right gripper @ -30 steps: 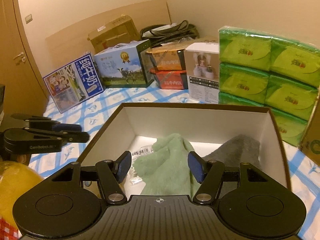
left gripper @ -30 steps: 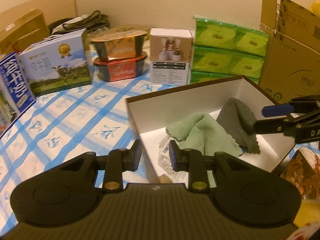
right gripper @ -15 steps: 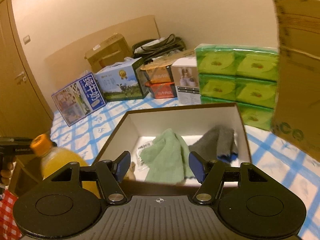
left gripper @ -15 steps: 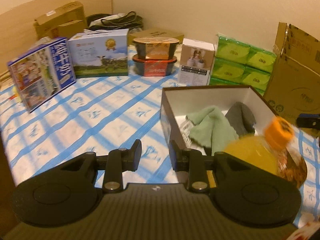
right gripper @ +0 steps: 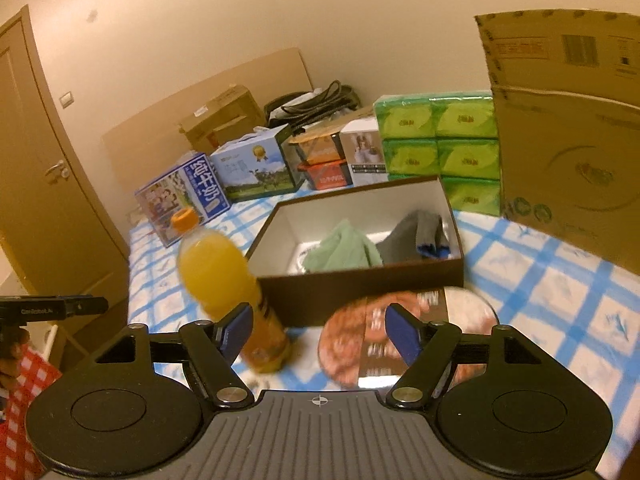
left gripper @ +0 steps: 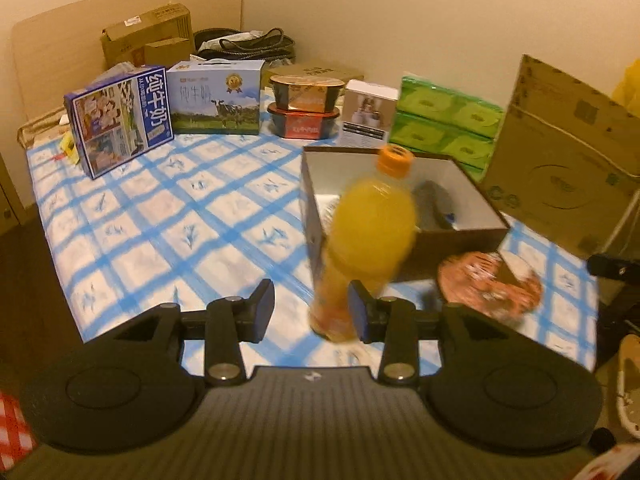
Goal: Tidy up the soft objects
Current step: 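Withdraw both tools from the box toward the remaining bed items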
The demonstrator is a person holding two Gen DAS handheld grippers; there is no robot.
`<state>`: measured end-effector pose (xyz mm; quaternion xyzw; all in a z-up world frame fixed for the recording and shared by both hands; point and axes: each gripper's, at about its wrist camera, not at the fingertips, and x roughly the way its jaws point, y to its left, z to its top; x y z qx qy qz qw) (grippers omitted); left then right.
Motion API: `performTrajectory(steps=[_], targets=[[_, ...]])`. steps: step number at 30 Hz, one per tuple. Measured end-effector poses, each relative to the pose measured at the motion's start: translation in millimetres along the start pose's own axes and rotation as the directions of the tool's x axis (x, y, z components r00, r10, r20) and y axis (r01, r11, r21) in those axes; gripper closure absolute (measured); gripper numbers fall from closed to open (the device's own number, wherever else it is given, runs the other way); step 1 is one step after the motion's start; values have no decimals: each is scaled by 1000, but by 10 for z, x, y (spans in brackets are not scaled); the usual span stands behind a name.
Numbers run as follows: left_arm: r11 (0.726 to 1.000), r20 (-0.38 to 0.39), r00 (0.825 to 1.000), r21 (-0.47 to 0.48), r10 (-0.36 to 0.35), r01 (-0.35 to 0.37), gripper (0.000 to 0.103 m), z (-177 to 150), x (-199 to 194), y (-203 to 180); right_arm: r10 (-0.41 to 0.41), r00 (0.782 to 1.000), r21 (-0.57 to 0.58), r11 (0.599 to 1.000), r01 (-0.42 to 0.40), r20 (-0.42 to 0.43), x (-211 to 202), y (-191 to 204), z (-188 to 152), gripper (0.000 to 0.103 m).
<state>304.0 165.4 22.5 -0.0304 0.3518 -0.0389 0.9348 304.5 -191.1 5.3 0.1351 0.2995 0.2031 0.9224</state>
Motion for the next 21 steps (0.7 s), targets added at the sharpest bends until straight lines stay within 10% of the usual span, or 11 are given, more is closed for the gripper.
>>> performTrajectory(steps=[21], targets=[[998,-39,999,60,-33,35,63,-1334,-750,-837,-26,996,14,1000,28,-89,-855,220,-1178,27]])
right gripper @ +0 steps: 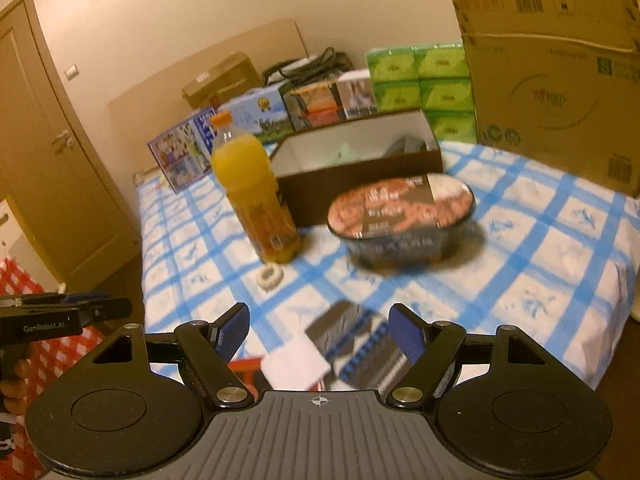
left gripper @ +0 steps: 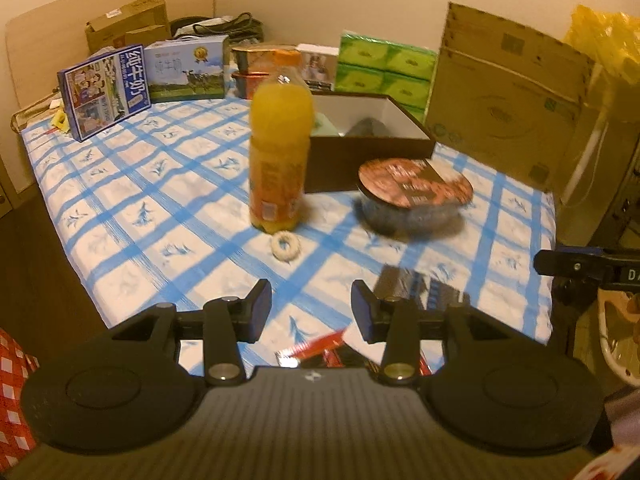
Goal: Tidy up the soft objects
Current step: 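Withdraw both tools from the box toward the remaining bed items, then grasp the white cloth with the left tool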
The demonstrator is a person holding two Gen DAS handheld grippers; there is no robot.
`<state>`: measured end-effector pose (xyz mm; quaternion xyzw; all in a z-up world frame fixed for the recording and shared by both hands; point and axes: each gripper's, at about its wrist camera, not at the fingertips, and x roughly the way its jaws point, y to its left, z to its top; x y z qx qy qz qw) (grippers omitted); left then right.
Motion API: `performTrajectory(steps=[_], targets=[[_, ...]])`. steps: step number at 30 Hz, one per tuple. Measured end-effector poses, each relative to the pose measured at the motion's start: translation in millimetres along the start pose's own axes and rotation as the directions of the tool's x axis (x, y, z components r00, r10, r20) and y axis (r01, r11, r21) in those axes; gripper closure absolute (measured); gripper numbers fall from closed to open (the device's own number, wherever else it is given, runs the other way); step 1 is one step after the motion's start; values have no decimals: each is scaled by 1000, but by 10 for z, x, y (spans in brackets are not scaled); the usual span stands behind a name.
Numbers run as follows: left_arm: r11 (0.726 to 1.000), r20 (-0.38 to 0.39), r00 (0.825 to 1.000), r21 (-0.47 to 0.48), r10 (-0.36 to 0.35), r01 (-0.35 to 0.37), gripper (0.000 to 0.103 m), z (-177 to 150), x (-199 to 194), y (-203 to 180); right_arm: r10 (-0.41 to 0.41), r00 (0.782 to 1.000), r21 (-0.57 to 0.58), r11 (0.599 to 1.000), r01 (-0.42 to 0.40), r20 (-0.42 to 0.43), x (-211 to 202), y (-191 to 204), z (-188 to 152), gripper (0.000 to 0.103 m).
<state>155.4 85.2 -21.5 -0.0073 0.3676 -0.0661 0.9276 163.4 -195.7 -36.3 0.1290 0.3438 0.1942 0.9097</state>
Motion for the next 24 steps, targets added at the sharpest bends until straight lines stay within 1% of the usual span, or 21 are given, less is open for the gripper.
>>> performTrajectory(steps=[4,8,13,16,19,23,24], targets=[[1000,-12,1000,24,-18,18,61,-145,58,-126,-25,999,3,1000,25,-22,39,-53,-124,27],[997,-37,997,39,-63,65,58,-252,170,-217,-33,998,12,999,33,-52,125,-137,-236,27],[992,-83,992,68,-98,104,57,-388,377,-337,-38,993,49,998,43,-108,314,-278,-363,27],[989,-106,989,95,-104,114,52,-452,512,-410,-58,989,42,997,64,-133,418,-340,-404,27],[985,-133,984,105,-122,137,51,-492,653,-445,-70,987,42,996,77,-146,487,-399,-422,27],[983,-158,980,113,-124,143,41,-518,842,-474,-90,982,45,994,99,-164,559,-464,-451,27],[982,-164,978,117,-128,148,40,-522,889,-480,-92,981,49,994,102,-170,577,-472,-454,27]])
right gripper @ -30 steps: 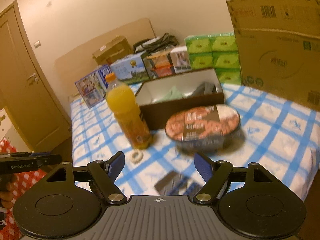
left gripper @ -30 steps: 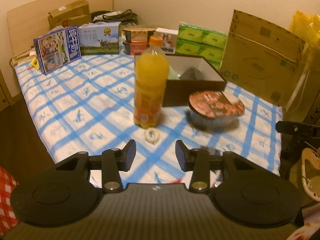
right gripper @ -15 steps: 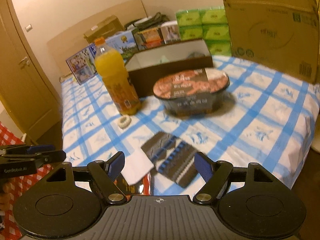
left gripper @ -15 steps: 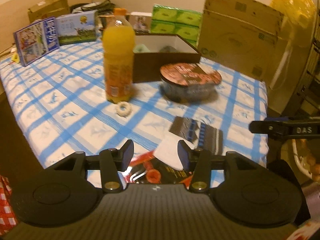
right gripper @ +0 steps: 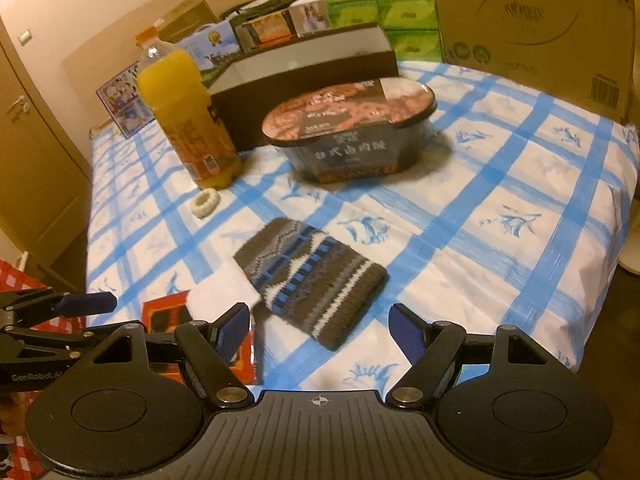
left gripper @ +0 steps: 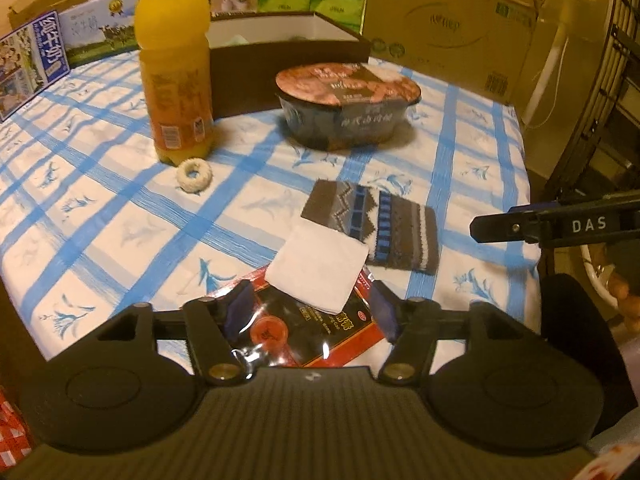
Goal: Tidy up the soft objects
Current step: 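Grasp the white cloth with the left tool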
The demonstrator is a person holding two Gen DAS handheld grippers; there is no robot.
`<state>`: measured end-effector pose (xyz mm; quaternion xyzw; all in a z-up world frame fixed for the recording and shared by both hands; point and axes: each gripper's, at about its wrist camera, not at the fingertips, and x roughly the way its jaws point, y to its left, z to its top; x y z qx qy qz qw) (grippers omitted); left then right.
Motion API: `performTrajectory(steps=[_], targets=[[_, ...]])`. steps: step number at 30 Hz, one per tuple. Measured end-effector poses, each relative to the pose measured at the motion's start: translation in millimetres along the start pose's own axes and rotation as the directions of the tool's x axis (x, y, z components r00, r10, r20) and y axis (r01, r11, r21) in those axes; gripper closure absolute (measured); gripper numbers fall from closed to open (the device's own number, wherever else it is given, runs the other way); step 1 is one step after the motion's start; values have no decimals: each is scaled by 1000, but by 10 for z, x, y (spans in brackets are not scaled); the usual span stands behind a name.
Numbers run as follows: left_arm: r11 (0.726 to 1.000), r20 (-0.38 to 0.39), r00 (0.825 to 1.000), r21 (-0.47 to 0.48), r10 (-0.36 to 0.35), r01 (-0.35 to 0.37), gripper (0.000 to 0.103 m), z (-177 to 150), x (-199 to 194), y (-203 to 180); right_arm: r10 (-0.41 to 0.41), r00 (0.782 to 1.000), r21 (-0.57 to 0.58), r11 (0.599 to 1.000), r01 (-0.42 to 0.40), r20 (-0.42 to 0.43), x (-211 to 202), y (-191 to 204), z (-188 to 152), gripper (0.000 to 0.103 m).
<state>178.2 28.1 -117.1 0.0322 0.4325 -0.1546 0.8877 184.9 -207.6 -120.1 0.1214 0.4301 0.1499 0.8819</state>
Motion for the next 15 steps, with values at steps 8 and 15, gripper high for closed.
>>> performTrajectory(steps=[8,15], targets=[[999,-53,999,53,-7,10,39,27,370,-25,-19,999,31,999,20,-38,208,-99,-2,27],[997,-81,997,76,-2,8,39,65,659,-16,-31,998,52,998,34,-60,362,-181,25,27]])
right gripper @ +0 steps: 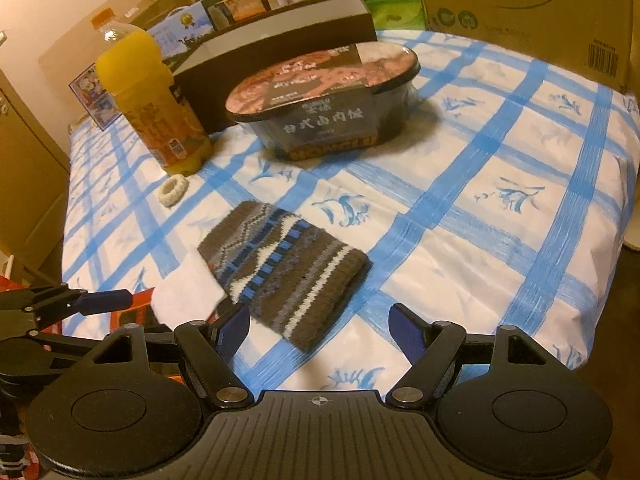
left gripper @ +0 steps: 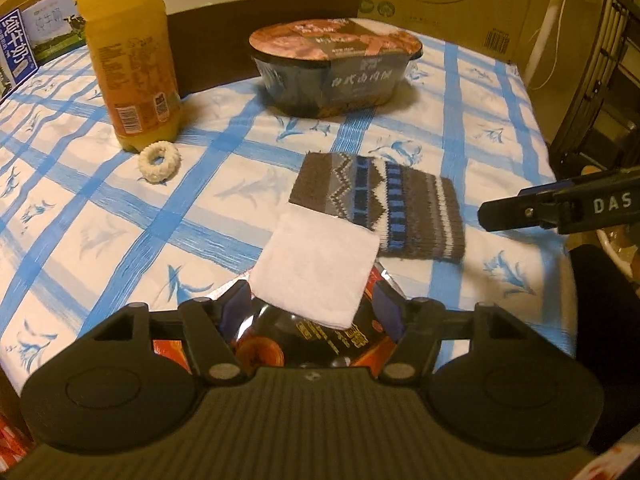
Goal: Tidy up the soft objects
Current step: 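Grasp the white cloth with the left tool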
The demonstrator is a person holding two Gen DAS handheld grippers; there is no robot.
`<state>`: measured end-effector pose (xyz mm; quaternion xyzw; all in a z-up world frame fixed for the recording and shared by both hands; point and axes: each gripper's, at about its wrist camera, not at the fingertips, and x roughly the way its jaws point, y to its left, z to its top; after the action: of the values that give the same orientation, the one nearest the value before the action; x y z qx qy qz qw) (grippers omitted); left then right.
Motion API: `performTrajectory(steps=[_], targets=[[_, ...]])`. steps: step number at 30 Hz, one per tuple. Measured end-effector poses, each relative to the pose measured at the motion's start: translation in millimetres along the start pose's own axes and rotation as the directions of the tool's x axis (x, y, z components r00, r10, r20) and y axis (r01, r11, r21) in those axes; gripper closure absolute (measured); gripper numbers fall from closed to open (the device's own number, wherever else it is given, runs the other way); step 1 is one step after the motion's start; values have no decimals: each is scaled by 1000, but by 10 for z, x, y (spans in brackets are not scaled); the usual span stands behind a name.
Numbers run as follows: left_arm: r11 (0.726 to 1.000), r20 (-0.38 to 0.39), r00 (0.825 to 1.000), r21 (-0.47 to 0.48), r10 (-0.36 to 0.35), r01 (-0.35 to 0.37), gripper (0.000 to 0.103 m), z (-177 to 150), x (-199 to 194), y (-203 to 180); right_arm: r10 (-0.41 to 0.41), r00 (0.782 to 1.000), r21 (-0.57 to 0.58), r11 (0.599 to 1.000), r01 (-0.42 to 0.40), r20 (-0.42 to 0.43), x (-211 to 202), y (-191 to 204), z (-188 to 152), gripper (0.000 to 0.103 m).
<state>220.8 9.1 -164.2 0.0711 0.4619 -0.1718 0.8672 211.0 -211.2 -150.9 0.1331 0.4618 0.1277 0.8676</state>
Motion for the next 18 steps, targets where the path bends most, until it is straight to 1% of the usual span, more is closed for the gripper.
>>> performTrajectory(steps=[6,9,11,12,13,14,15,16,17,18], targets=[[1000,-19,1000,9,-8,9,38,50,220,13,-4,1000,17,1000,5,-17,98,-51,5,27],[1000,-24,1000,10,-2,2,37,58,315,20,-7,1000,30,1000,8,-28,135,-85,0,27],[1000,-23,1000,11,0,0,38,53,346,23,-13,999,37,999,14,-31,150,-98,0,27],[1000,-21,1000,14,2,-2,40,47,356,24,-16,999,39,999,17,-32,155,-104,0,27],[1000,-20,1000,18,3,-3,44,39,364,26,-18,999,42,999,19,-32,158,-112,3,27],[1000,-18,1000,23,6,-6,51,31,368,30,-19,999,44,999,20,-31,161,-117,5,27],[1000,-16,1000,26,7,-7,54,26,366,33,-20,999,45,999,21,-30,161,-124,6,27],[1000,-12,1000,28,6,-5,61,22,361,39,-21,999,46,999,23,-29,160,-125,9,27],[1000,-9,1000,28,3,-3,73,22,357,47,-22,999,46,999,24,-29,161,-125,11,27],[1000,-7,1000,31,1,-1,82,24,353,56,-24,999,46,999,25,-28,162,-120,11,27]])
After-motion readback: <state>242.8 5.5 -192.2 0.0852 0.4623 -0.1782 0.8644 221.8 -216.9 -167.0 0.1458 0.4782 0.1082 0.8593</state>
